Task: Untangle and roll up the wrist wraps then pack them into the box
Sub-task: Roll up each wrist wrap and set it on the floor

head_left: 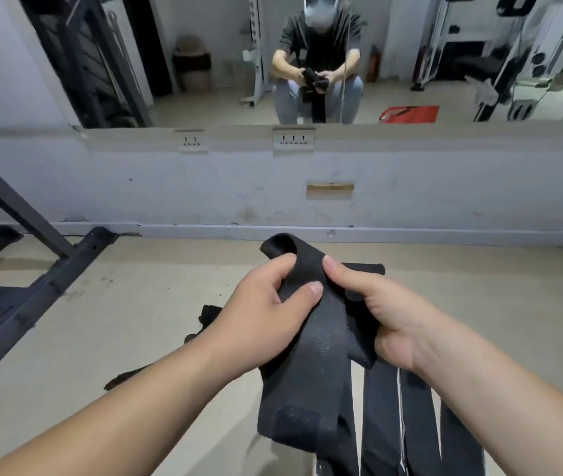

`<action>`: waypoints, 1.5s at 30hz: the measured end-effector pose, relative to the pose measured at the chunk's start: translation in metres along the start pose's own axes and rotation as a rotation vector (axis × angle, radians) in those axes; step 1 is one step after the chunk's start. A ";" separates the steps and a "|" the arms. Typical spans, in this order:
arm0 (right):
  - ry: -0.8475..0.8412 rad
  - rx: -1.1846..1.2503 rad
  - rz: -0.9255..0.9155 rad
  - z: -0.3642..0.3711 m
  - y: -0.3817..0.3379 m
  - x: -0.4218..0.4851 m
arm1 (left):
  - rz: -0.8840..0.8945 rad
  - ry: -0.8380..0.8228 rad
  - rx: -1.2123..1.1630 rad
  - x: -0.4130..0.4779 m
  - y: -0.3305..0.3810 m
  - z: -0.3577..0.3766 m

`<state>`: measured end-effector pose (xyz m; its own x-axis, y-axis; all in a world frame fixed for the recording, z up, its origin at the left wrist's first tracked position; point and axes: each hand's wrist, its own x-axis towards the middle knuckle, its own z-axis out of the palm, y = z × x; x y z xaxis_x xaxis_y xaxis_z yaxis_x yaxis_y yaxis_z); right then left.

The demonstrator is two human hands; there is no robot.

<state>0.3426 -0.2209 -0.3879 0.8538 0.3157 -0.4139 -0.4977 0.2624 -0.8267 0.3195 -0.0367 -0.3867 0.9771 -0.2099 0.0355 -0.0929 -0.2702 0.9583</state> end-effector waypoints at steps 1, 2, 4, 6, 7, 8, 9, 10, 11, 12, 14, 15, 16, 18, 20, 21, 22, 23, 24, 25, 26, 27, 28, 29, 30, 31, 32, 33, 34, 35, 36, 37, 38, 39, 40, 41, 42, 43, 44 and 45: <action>0.033 0.011 -0.023 -0.004 -0.002 -0.009 | -0.008 0.003 -0.047 -0.004 0.009 0.009; 0.072 0.032 -0.043 -0.007 -0.003 -0.017 | -0.027 -0.021 -0.104 -0.007 0.011 0.017; 0.144 0.076 -0.074 -0.016 -0.002 -0.029 | -0.073 -0.087 -0.195 -0.014 0.013 0.031; 0.205 0.111 -0.094 -0.025 0.001 -0.035 | -0.122 -0.162 -0.271 -0.016 0.011 0.038; 0.221 0.127 -0.101 -0.028 0.003 -0.037 | -0.152 -0.204 -0.329 -0.016 0.010 0.039; 0.225 0.137 -0.109 -0.030 0.004 -0.037 | -0.170 -0.239 -0.393 -0.015 0.007 0.039; 0.220 0.142 -0.121 -0.032 0.004 -0.036 | -0.189 -0.247 -0.435 -0.015 0.008 0.038; 0.213 0.143 -0.139 -0.033 0.003 -0.036 | -0.191 -0.247 -0.451 -0.014 0.007 0.038; 0.208 0.143 -0.157 -0.033 0.001 -0.035 | -0.194 -0.238 -0.443 -0.015 0.008 0.038; 0.204 0.139 -0.174 -0.034 0.000 -0.035 | -0.189 -0.233 -0.428 -0.015 0.007 0.038; 0.196 0.127 -0.214 -0.035 -0.002 -0.035 | -0.196 -0.196 -0.404 -0.015 0.006 0.037; 0.196 0.122 -0.237 -0.035 -0.004 -0.035 | -0.208 -0.154 -0.392 -0.014 0.005 0.036; 0.201 0.121 -0.255 -0.037 -0.005 -0.034 | -0.218 -0.104 -0.377 -0.011 0.003 0.036; 0.201 0.133 -0.261 -0.039 -0.007 -0.032 | -0.274 0.036 -0.310 -0.002 -0.006 0.034; 0.191 0.132 -0.249 -0.040 -0.008 -0.031 | -0.352 0.182 -0.199 0.007 -0.019 0.027; 0.182 0.116 -0.249 -0.040 -0.008 -0.031 | -0.376 0.222 -0.094 0.010 -0.026 0.023; 0.171 0.096 -0.255 -0.040 -0.008 -0.031 | -0.384 0.219 0.011 0.012 -0.032 0.019; 0.158 0.080 -0.262 -0.040 -0.007 -0.030 | -0.388 0.178 0.092 0.011 -0.036 0.018; 0.145 0.073 -0.263 -0.039 -0.005 -0.030 | -0.391 0.117 0.139 0.008 -0.036 0.019; 0.131 0.067 -0.262 -0.038 -0.002 -0.029 | -0.391 0.059 0.171 0.005 -0.034 0.022; 0.120 0.056 -0.262 -0.037 0.000 -0.028 | -0.376 0.027 0.172 0.003 -0.029 0.025; 0.118 0.036 -0.265 -0.037 0.003 -0.026 | -0.338 0.009 0.138 0.002 -0.022 0.029; 0.116 0.015 -0.273 -0.036 0.006 -0.025 | -0.294 0.008 0.044 0.001 -0.013 0.033; 0.110 -0.002 -0.279 -0.035 0.008 -0.023 | -0.264 0.014 -0.108 0.001 -0.004 0.035; 0.103 -0.014 -0.282 -0.034 0.009 -0.022 | -0.246 0.014 -0.282 0.000 0.005 0.037; 0.096 -0.026 -0.286 -0.034 0.010 -0.021 | -0.230 0.016 -0.419 -0.002 0.011 0.038; 0.090 -0.044 -0.294 -0.033 0.011 -0.021 | -0.210 0.038 -0.519 -0.002 0.015 0.038; 0.082 -0.069 -0.307 -0.033 0.012 -0.020 | -0.191 0.073 -0.607 -0.002 0.015 0.037; 0.080 -0.101 -0.318 -0.033 0.012 -0.020 | -0.176 0.105 -0.698 -0.001 0.015 0.035; 0.088 -0.137 -0.333 -0.033 0.013 -0.020 | -0.172 0.135 -0.778 0.001 0.015 0.032; 0.103 -0.177 -0.351 -0.033 0.013 -0.020 | -0.175 0.153 -0.824 0.002 0.016 0.029; 0.119 -0.224 -0.370 -0.034 0.014 -0.019 | -0.183 0.162 -0.822 0.004 0.016 0.027; 0.124 -0.273 -0.380 -0.035 0.015 -0.020 | -0.191 0.161 -0.778 0.003 0.018 0.025; 0.119 -0.318 -0.382 -0.035 0.016 -0.020 | -0.188 0.157 -0.706 0.003 0.019 0.025; 0.107 -0.348 -0.382 -0.035 0.017 -0.021 | -0.176 0.158 -0.639 0.003 0.017 0.025; 0.094 -0.367 -0.386 -0.035 0.017 -0.022 | -0.162 0.172 -0.594 0.002 0.017 0.026; 0.088 -0.372 -0.397 -0.034 0.017 -0.023 | -0.152 0.188 -0.568 0.001 0.016 0.027; 0.086 -0.358 -0.406 -0.033 0.016 -0.024 | -0.142 0.193 -0.558 0.000 0.015 0.026; 0.083 -0.326 -0.397 -0.031 0.015 -0.025 | -0.130 0.196 -0.549 0.000 0.014 0.025; 0.090 -0.290 -0.370 -0.031 0.013 -0.025 | -0.116 0.195 -0.544 -0.001 0.014 0.025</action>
<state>0.3192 -0.2534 -0.3997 0.9819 0.1655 -0.0923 -0.1057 0.0735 -0.9917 0.3126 -0.0634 -0.3803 0.9970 -0.0172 -0.0759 0.0778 0.2509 0.9649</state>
